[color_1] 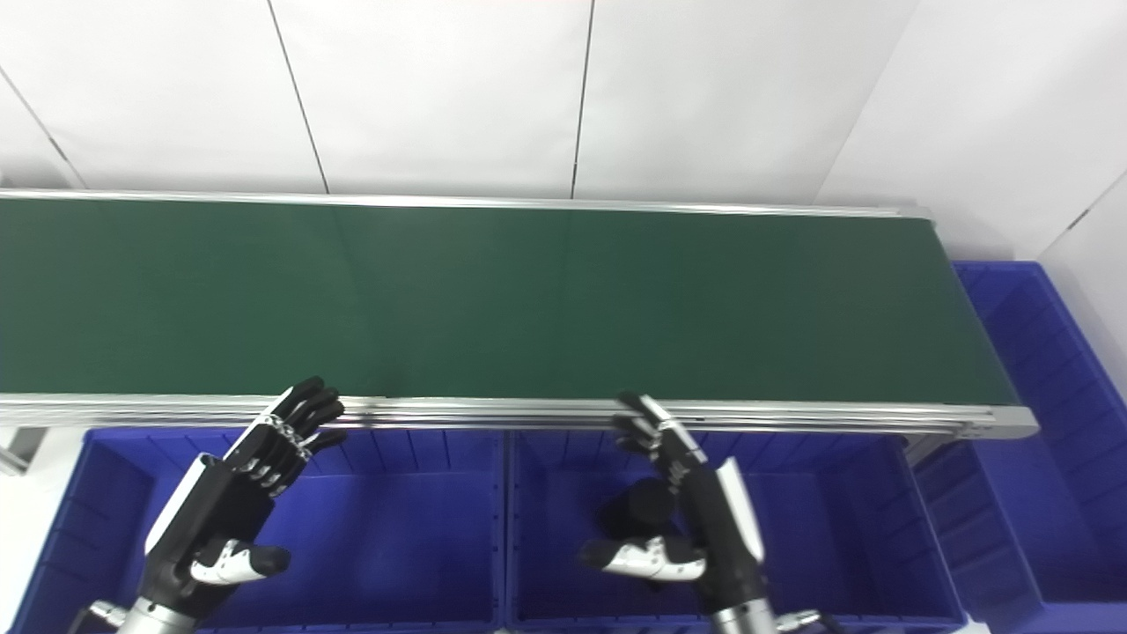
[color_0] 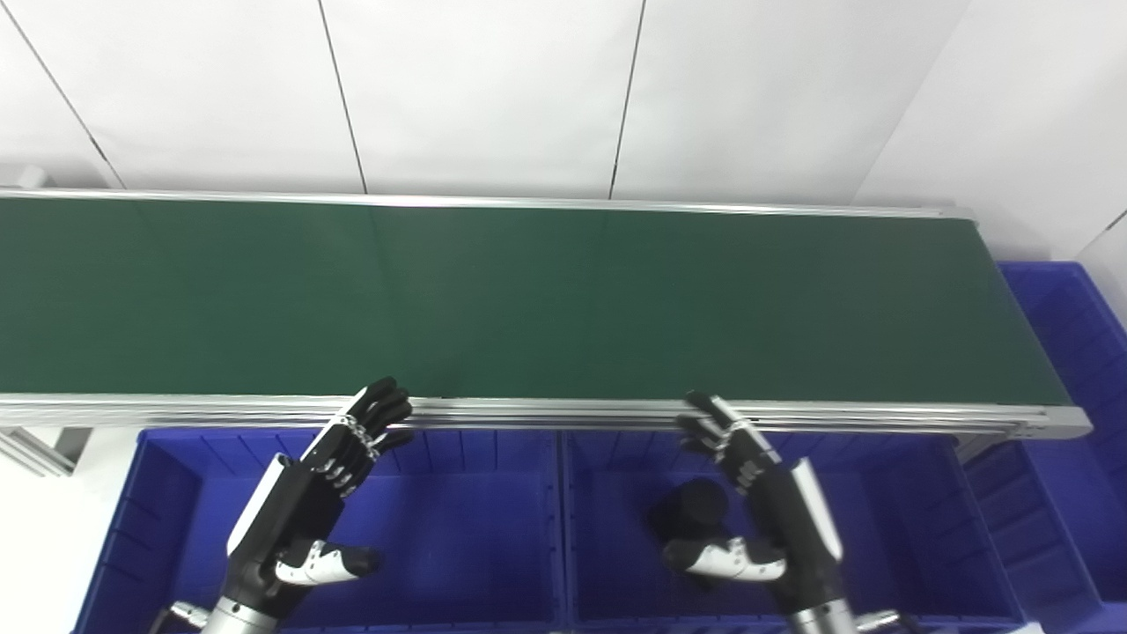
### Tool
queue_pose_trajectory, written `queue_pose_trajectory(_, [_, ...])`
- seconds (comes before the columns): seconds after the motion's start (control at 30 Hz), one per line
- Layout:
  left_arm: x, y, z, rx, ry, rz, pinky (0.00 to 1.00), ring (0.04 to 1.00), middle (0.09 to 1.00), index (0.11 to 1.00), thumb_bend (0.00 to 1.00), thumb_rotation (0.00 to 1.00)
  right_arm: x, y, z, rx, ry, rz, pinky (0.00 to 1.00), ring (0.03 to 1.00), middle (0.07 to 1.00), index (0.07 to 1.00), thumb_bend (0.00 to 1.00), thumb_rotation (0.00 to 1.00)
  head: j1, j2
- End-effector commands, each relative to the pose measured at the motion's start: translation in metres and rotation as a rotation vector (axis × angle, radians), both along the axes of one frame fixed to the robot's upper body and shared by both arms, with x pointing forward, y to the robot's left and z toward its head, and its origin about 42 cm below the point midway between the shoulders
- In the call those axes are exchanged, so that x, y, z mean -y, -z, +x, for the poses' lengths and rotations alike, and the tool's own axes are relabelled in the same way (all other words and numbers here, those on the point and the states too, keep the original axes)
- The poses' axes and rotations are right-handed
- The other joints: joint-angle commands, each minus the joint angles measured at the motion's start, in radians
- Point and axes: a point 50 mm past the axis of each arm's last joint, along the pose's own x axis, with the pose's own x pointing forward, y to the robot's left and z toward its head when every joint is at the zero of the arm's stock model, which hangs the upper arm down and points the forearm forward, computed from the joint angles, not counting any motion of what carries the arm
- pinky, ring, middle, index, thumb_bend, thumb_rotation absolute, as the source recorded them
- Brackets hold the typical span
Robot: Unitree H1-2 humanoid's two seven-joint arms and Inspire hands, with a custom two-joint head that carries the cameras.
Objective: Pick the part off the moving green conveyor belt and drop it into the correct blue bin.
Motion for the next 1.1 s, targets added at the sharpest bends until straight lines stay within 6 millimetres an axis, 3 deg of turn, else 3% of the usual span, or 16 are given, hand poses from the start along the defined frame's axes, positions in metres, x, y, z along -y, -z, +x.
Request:
queue_pose_trajectory(0.0, [0.005,-0.011,0.002,0.064,0.013,0.007,0.86,0.909,0.921,0.915,1.0,0.49,-0.005,-0.004,0.001,0.059,-0.01,0.0,0.77,0.837,0.902,0.859,1.0,0.41,0.001,-0.001])
queue_pose_trajectory(0.4, [0.028,-0.001,0.002,0.055,0.044,0.054,0.85,0.911,0.932,0.924,1.0,0.51,-0.015,0.021,0.003,-0.015,-0.058,-0.045,0.74,0.821,0.896,0.865,1.0,0.41,0.024,0.002])
queue_pose_trajectory(1.07, [0.033,0.012,-0.004,0.038,0.056,0.104,0.88,0.934,0.96,0.924,0.98,0.51,-0.013,0.023,0.003,-0.011,-0.065,-0.073,0.76,0.833,0.909,0.879,1.0,0.4,0.005,0.003])
